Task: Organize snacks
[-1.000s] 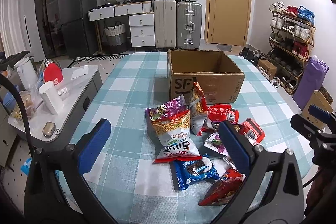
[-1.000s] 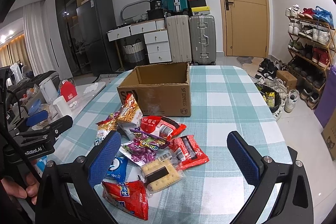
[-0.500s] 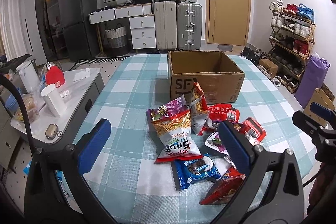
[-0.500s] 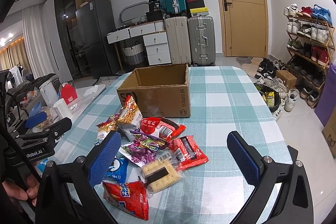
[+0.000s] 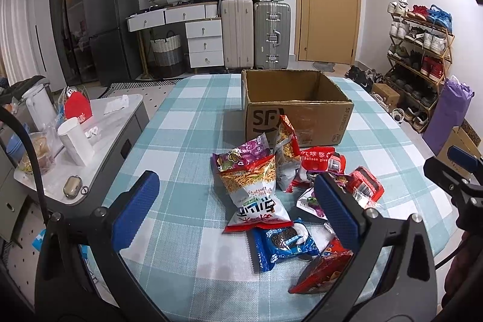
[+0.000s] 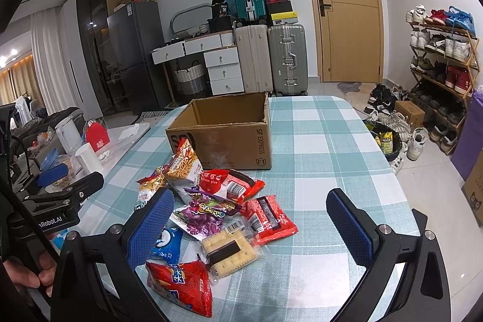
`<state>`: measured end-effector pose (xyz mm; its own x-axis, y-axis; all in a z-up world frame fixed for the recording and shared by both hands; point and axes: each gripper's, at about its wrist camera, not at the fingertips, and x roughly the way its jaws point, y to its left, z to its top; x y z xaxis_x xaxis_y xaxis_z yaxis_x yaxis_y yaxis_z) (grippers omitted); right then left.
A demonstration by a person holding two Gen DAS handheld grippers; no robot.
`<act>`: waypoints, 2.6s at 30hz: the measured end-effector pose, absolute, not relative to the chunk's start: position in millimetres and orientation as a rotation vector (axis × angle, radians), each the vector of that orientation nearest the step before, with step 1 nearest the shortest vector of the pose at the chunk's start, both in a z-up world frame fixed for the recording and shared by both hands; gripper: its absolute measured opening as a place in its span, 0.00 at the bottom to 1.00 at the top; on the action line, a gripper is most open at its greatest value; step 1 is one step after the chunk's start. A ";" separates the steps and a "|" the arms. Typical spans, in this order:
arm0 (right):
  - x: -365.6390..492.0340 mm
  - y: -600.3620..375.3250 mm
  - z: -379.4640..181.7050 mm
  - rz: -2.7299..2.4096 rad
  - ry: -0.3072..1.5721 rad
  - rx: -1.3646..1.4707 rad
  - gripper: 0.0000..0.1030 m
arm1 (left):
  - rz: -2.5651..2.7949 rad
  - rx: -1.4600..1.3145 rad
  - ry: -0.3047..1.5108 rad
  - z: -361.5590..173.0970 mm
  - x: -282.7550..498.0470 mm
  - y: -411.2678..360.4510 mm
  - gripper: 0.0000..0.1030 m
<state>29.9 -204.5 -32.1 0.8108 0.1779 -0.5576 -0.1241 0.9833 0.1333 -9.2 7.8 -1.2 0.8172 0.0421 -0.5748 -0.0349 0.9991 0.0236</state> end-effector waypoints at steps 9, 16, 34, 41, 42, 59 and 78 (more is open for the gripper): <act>30.3 -203.6 -32.3 0.163 0.605 0.090 1.00 | 0.042 0.010 0.617 -2.1 -7.1 8.7 0.99; 30.7 -202.4 -32.4 0.165 0.607 0.088 1.00 | 0.038 0.000 0.632 -6.8 -4.3 11.8 0.99; 32.5 -203.8 -43.3 0.196 0.624 0.097 1.00 | -0.094 -0.033 0.722 -47.9 7.8 18.0 0.99; 35.7 -207.6 -52.7 0.207 0.639 0.115 1.00 | -0.043 -0.035 0.732 -62.2 21.3 34.4 0.99; 35.3 -208.3 -54.0 0.210 0.642 0.117 1.00 | -0.049 -0.051 0.737 -63.5 24.1 38.8 0.99; 40.3 -191.8 -83.5 0.423 0.662 0.156 1.00 | -0.154 -0.118 0.880 -96.9 102.3 28.6 0.99; 35.7 -186.7 -91.2 0.445 0.673 0.142 1.00 | -0.224 -0.213 0.957 -128.2 139.7 36.1 0.60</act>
